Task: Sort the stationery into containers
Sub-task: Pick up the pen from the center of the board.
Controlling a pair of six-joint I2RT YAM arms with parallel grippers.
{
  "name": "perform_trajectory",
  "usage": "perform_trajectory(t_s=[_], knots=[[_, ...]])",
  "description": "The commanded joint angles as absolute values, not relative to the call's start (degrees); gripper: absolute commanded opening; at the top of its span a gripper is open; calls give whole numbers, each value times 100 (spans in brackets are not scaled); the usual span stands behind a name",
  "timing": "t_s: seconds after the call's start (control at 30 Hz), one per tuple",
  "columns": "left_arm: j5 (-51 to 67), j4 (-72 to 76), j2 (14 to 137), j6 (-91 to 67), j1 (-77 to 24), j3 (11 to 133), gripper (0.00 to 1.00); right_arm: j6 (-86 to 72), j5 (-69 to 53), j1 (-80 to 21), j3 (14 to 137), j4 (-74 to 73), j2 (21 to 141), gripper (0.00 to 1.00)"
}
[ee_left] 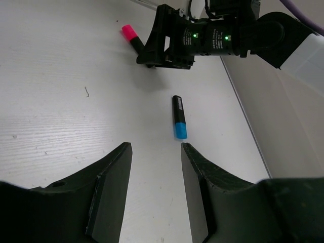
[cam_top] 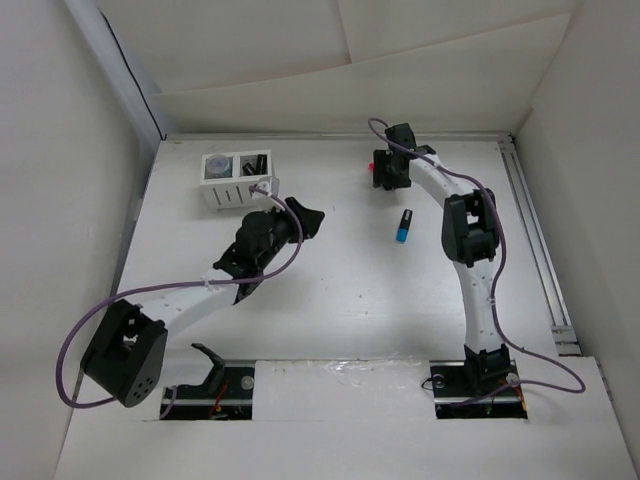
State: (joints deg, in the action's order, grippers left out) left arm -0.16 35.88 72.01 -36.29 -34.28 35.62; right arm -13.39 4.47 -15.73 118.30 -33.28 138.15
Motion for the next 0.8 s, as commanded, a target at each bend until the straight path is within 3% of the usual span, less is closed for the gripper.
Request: perform_trajectory(t_s=[0.0, 0.23, 0.33, 0.47, 0.57, 0.7, 0.77], knots=[[53, 3929, 6873, -3577, -3428, 3463, 40, -1266, 536, -1687, 12146, -3498, 13930, 64], [-62, 3877, 6662, -3524, -3428, 3410, 40, -1266, 702, -1881, 12331, -3604, 14229, 41], [-62, 3876, 6662, -3524, -3428, 3357, 40, -1266, 957, -2013, 12270, -3551, 14229, 41], [-62, 3876, 6662, -3524, -3428, 3305, 40, -1380, 1213, -2065, 12129, -3332, 14168, 58], [-62, 3876, 6662, -3524, -3428, 3305, 40, -1433, 1354, -2065, 12076, -3226, 14115, 58], [-114, 3876, 6732, -3524, -3428, 3305, 40, -1556, 1458, -2065, 12076, -3120, 14168, 31], [-114, 3823, 6785, -3524, -3428, 3305, 40, -1626, 1599, -2065, 12076, -3050, 14168, 25]])
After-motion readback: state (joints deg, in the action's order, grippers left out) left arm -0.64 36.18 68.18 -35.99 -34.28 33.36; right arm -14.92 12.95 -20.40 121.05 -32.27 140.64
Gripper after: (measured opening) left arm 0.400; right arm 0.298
